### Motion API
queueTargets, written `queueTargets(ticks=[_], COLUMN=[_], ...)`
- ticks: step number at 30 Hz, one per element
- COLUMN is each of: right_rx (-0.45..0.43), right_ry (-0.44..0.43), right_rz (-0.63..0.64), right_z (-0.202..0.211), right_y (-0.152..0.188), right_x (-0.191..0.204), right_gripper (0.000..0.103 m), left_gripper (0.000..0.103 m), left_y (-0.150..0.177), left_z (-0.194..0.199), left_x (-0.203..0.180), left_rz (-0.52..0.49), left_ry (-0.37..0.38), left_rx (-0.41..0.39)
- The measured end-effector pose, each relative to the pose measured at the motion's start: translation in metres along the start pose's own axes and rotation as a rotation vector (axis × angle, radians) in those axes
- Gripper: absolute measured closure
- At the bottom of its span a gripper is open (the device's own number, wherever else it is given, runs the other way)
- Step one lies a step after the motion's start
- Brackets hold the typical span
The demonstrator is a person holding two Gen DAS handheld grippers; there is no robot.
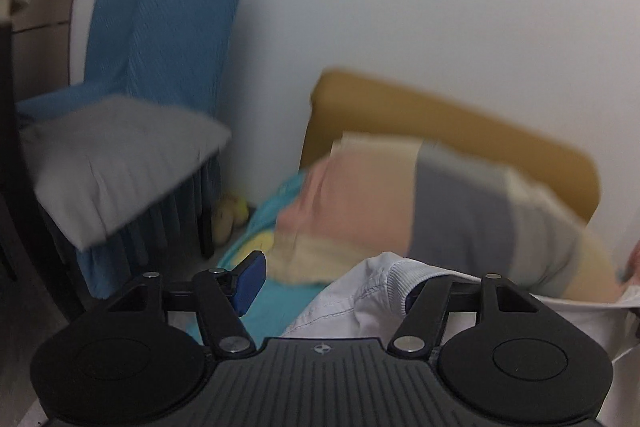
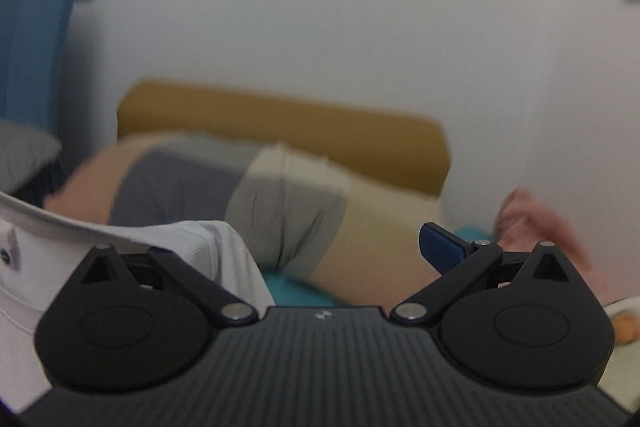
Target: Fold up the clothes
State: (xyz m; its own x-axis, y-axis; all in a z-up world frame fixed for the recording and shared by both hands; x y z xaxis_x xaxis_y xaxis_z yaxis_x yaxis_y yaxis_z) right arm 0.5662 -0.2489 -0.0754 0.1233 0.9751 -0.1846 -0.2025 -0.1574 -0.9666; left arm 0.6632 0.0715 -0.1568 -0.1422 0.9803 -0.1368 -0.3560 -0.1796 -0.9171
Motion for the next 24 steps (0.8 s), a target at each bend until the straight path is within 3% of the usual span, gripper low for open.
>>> queueTargets(ticks=[3, 4, 5, 6, 8, 10, 12, 15, 19, 24], right_rx=[0.131, 0.178, 0.226, 0.276, 0.353, 0.413, 0.477, 0.485, 0.401, 0.278], right_ry=[-0.07, -0.096, -0.121, -0.16, -0.24, -0.307, -0.373, -0.416, -0.388, -0.354], right_rz=[0.023, 0.037, 0.051, 0.059, 0.065, 0.063, 0.0, -0.107, -0.145, -0.173], right_z=[-0.037, -0.045, -0.052, -0.057, -0.062, -0.064, -0.061, -0.051, -0.026, 0.046], right_y=[0.049, 0.063, 0.077, 0.088, 0.098, 0.104, 0.103, 0.085, 0.059, 0.028], right_x=[0.023, 0.03, 0.037, 0.043, 0.051, 0.058, 0.062, 0.057, 0.049, 0.034], right_gripper=[0.0, 0.0, 0.0, 0.0, 0.0, 0.0, 0.0, 0.0, 0.0, 0.0], left_gripper=[0.037, 0.033, 0.022, 0.019, 0.019, 0.012, 0.01, 0.001, 0.0, 0.0], left_y=[0.038, 0.047, 0.056, 0.062, 0.064, 0.064, 0.062, 0.047, 0.031, 0.016], left_z=[-0.039, -0.047, -0.055, -0.063, -0.076, -0.079, -0.072, -0.049, -0.009, 0.075], left_x=[0.003, 0.0, -0.003, -0.005, -0.009, -0.012, -0.018, -0.022, -0.023, -0.026], left_rz=[-0.056, -0.093, -0.129, -0.161, -0.2, -0.207, -0.215, -0.229, -0.24, -0.231], left_ry=[0.006, 0.0, -0.005, -0.006, 0.014, 0.061, 0.097, 0.118, 0.132, 0.116], left_rx=[0.121, 0.165, 0.21, 0.268, 0.365, 0.441, 0.49, 0.459, 0.37, 0.236])
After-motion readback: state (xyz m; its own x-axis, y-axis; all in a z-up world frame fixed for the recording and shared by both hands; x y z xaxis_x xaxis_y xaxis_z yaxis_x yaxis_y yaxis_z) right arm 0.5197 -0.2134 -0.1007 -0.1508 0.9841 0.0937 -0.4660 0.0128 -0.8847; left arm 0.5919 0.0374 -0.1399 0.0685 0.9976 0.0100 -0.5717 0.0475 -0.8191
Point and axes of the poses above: each gripper's, at about its wrist camera, not at the fingertips, and z roughly against the way its jaws point, x to its left, y to its underside, the point moved 8 cm from there along -z, roughly the way its jaws point, and after that the axes turned 12 degrees about -x, right-handed, at the moved point
